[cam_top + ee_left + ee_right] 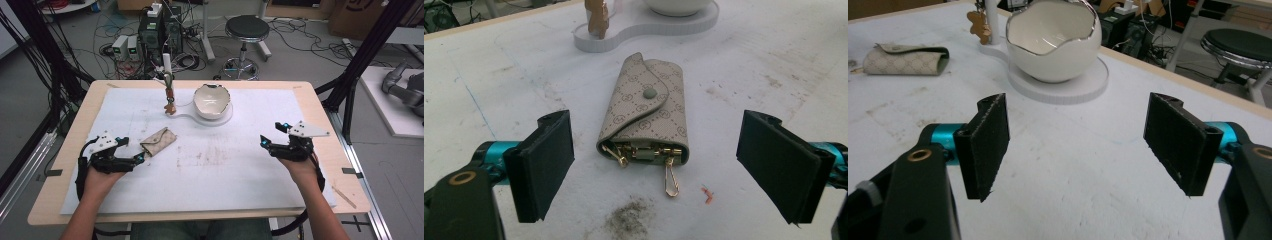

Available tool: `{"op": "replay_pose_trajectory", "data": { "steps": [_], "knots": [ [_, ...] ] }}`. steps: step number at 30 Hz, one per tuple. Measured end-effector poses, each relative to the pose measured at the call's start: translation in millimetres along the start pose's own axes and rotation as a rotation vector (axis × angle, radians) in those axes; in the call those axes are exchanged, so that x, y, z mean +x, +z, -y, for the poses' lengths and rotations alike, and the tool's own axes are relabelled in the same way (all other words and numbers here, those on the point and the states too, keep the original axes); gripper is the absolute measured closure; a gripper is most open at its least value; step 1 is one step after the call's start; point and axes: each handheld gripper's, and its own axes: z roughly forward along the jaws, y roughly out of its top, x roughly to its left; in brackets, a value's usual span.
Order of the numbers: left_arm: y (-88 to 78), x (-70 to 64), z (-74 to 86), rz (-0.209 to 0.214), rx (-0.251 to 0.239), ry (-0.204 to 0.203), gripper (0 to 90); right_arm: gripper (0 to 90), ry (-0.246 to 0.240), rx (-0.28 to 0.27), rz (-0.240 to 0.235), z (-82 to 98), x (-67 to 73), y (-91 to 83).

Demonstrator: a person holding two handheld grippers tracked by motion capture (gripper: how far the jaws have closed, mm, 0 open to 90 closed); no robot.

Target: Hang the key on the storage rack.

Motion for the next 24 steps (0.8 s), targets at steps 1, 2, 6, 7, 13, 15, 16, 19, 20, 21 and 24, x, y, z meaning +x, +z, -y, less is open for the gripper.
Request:
{"op": "replay_pose_trajectory", "data": {
  "steps": [1, 2, 6, 7, 13, 15, 16, 19, 20, 21, 24],
  "knots": [
    [0.2, 0.4, -0.3, 0.000, -0.002, -0.002, 15.1, 25.0, 0.021, 0.007, 0.006, 9.1, -1.1, 0.1],
    [0.6, 0.8, -0.7, -0.003, -0.005, -0.007, 15.1, 25.0, 0.021, 0.007, 0.006, 9.1, -1.1, 0.1],
    [3.3, 1.9, -2.4, 0.002, -0.015, -0.011, 15.1, 24.1, 0.044, 0.016, 0.016, 26.9, -0.3, -1.4],
    [4.0, 1.6, -2.6, 0.002, -0.018, -0.013, 15.1, 24.1, 0.046, 0.019, 0.016, 28.9, -0.1, -1.4],
    [8.4, 0.8, -3.7, 0.036, -0.032, -0.049, 15.2, 21.3, 0.056, 0.058, 0.010, 40.0, -1.2, 3.5],
    [8.0, -0.7, -4.7, 0.045, -0.046, -0.061, 15.2, 20.9, 0.058, 0.068, 0.001, 42.2, -1.1, 6.5],
    [8.0, -0.7, -4.7, 0.045, -0.046, -0.061, 15.2, 20.9, 0.058, 0.068, 0.001, 42.2, -1.1, 6.5],
    [7.5, -0.8, -4.6, 0.043, -0.045, -0.057, 15.1, 19.9, 0.065, 0.079, -0.006, 43.7, -1.0, 10.4],
    [7.4, -0.6, -4.3, 0.041, -0.046, -0.057, 15.1, 19.9, 0.062, 0.081, -0.008, 43.8, -1.5, 10.8],
    [7.5, -0.4, -4.1, 0.039, -0.046, -0.058, 15.1, 19.9, 0.064, 0.076, -0.006, 43.8, -1.8, 10.8],
    [7.8, -0.5, -4.0, 0.035, -0.041, -0.052, 15.1, 19.6, 0.071, 0.066, -0.003, 44.3, -5.3, 8.2]
  ]
}}
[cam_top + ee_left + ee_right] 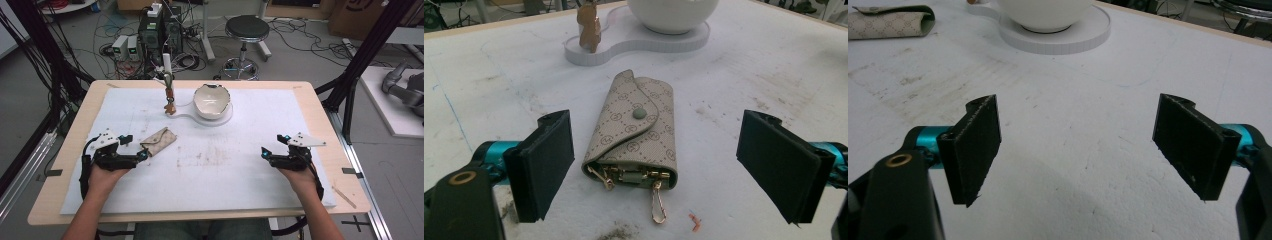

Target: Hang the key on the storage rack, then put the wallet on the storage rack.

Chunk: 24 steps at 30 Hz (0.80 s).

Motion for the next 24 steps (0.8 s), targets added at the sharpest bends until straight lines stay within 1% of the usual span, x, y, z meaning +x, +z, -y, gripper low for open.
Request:
{"op": "replay_pose_trajectory", "data": {
  "steps": [2, 6, 9, 11, 14, 19, 21, 22, 24],
  "knots": [
    [0.3, -0.4, -0.1, 0.001, 0.000, 0.004, 15.1, 19.6, 0.004, 0.004, 0.000, 0.3, -0.1, -1.1],
    [1.5, 0.1, -0.7, -0.005, 0.000, 0.006, 15.1, 19.6, -0.004, 0.006, 0.009, 1.5, -1.1, -2.3],
    [2.8, 0.0, -2.4, -0.014, 0.003, 0.013, 15.2, 19.6, -0.014, 0.024, -0.006, 2.1, 0.0, -0.4],
    [3.2, -0.8, -2.8, -0.008, 0.000, 0.012, 15.1, 19.6, -0.018, 0.028, -0.008, 2.2, 0.3, -0.2],
    [3.7, -1.7, -2.7, -0.009, 0.012, 0.026, 15.1, 19.6, -0.019, 0.020, -0.005, 1.6, 1.3, -1.3],
    [1.9, -3.3, -2.3, -0.009, 0.012, 0.030, 15.1, 19.6, -0.015, 0.033, 0.001, 1.4, 0.3, 0.2],
    [1.4, -4.3, -2.6, -0.016, 0.016, 0.027, 15.1, 19.6, -0.019, 0.036, 0.000, 1.7, 1.6, -0.4],
    [1.5, -4.1, -2.7, -0.017, 0.017, 0.028, 15.1, 19.6, -0.032, 0.041, -0.008, 2.2, 2.8, 0.3],
    [2.5, -4.0, -2.7, -0.027, 0.025, 0.028, 15.1, 19.6, -0.038, 0.045, -0.009, 2.4, 3.0, 1.4]
  ]
}}
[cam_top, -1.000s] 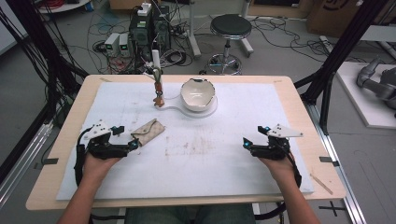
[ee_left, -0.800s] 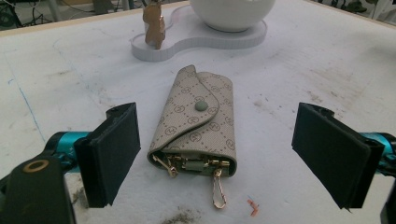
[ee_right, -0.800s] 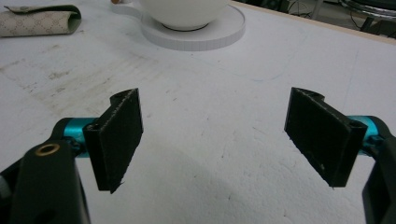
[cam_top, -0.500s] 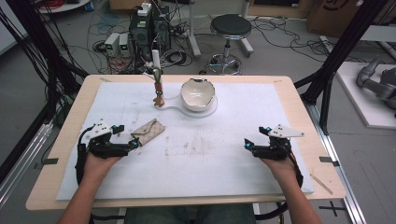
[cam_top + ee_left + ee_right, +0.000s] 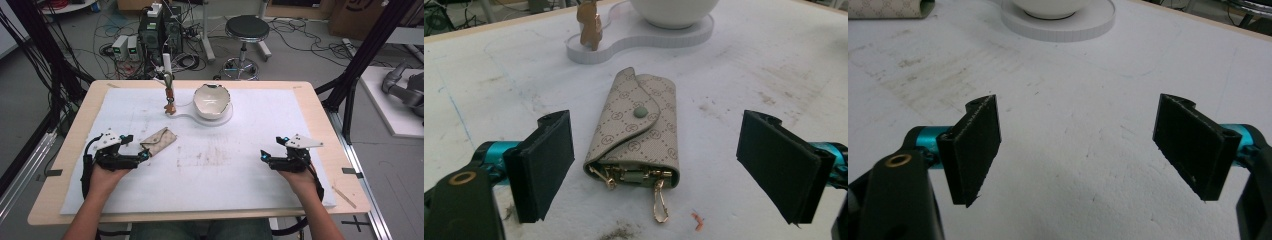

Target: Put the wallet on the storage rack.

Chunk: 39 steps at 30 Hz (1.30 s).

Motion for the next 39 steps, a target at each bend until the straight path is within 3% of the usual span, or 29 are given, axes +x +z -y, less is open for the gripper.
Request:
{"op": "replay_pose_trajectory", "data": {
  "steps": [8, 19, 26, 36, 39],
  "knots": [
    [6.6, 0.8, -0.1, -0.028, 0.024, -0.002, 15.1, 19.6, -0.002, 0.004, -0.011, 0.5, 0.6, 1.1],
    [25.4, 3.6, -7.6, -0.042, 0.064, 0.036, 15.0, 19.6, -0.011, 0.020, -0.015, 3.3, 1.3, 0.8],
    [47.1, 5.0, -9.5, -0.017, 0.128, 0.037, 15.0, 19.6, -0.019, 0.037, -0.013, 6.7, 2.3, -2.2],
    [66.9, 2.7, -3.6, -0.037, 0.265, 0.098, 15.0, 19.6, -0.015, 0.047, -0.019, 12.6, 1.6, -7.3],
    [68.7, -0.5, -3.4, -0.044, 0.284, 0.128, 15.4, 19.6, -0.013, 0.045, -0.020, 12.4, 0.7, -7.0]
  ]
}}
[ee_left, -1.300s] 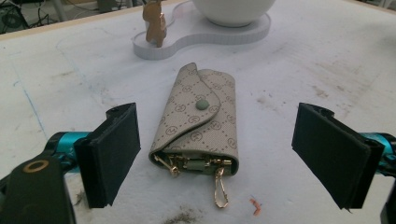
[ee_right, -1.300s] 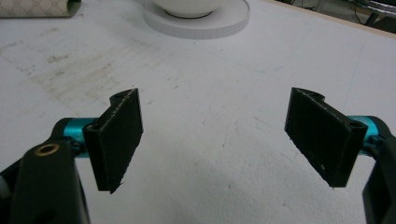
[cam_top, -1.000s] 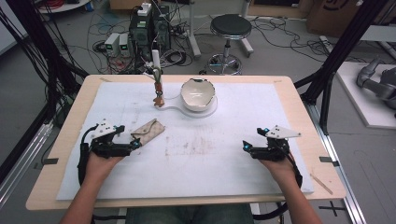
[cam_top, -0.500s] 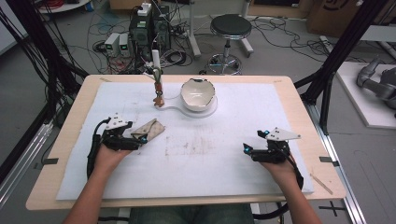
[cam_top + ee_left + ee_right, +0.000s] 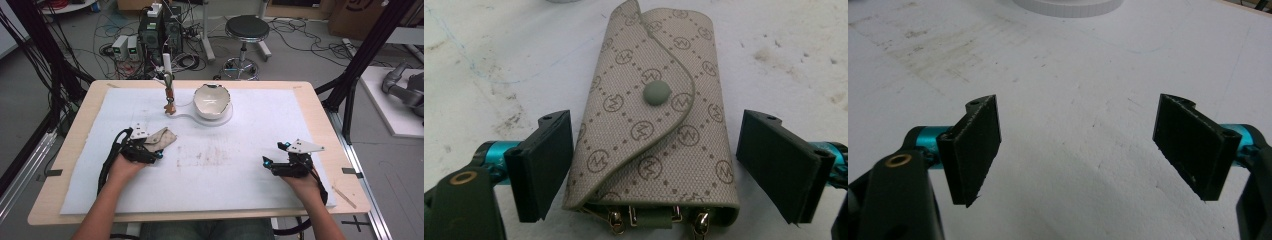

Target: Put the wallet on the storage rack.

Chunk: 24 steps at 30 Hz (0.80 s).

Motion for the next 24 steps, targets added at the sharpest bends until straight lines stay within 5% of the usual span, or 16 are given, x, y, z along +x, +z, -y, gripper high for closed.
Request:
{"op": "replay_pose_trajectory", "data": {
  "steps": [24],
  "knots": [
    [-2.3, 1.5, 1.0, 0.031, -0.016, 0.004, 30.9, 19.6, 0.000, 0.007, -0.010, -1.2, 0.3, 3.6]
  ]
}}
